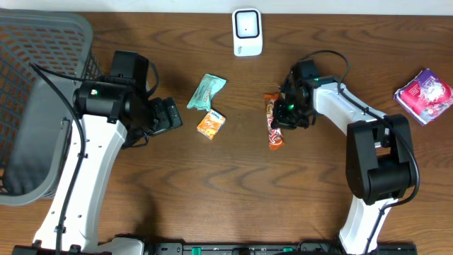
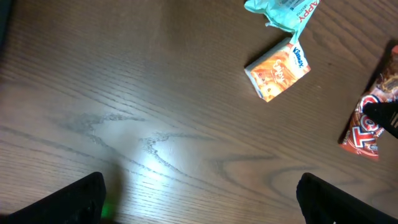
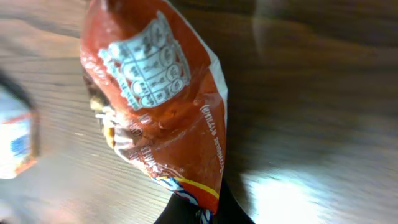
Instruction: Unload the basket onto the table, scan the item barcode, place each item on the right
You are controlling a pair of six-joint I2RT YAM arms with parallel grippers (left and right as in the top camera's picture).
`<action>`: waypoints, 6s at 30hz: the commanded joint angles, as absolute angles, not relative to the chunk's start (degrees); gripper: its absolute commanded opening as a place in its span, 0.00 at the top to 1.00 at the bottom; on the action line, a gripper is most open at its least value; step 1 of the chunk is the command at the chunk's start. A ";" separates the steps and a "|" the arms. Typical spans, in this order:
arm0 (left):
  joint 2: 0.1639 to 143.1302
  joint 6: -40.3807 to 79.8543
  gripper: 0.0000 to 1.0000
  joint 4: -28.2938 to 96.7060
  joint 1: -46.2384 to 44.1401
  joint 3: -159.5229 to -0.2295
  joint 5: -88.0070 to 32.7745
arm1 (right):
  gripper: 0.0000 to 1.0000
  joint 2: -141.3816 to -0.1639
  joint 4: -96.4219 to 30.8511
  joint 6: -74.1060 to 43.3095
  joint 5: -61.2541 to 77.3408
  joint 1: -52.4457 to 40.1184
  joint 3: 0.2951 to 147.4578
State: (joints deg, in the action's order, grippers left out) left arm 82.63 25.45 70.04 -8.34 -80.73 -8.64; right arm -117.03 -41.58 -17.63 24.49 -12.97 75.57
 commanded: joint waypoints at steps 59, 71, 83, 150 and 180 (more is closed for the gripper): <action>82.94 25.10 0.02 70.06 -8.16 -81.10 -8.05 | 0.99 -137.80 -67.61 -22.74 -4.10 10.79 141.18; 82.94 25.10 0.02 70.06 -8.16 -81.10 -8.05 | 0.61 -138.50 -71.16 -21.21 -8.08 16.86 136.44; 82.94 25.10 0.02 70.06 -8.16 -81.10 -8.05 | 0.31 -138.26 -76.95 -7.46 25.74 7.46 136.42; 82.94 25.10 0.02 70.06 -8.16 -81.10 -8.05 | 0.22 -138.91 -45.34 -35.20 11.53 -33.82 119.09; 82.94 25.10 0.02 70.06 -8.16 -81.10 -8.05 | 0.99 -132.31 -41.52 -5.30 34.76 -29.85 111.33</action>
State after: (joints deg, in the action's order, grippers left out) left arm 82.67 25.45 70.02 -8.34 -80.73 -8.62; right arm -137.32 -41.19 -21.02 24.82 -30.74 111.59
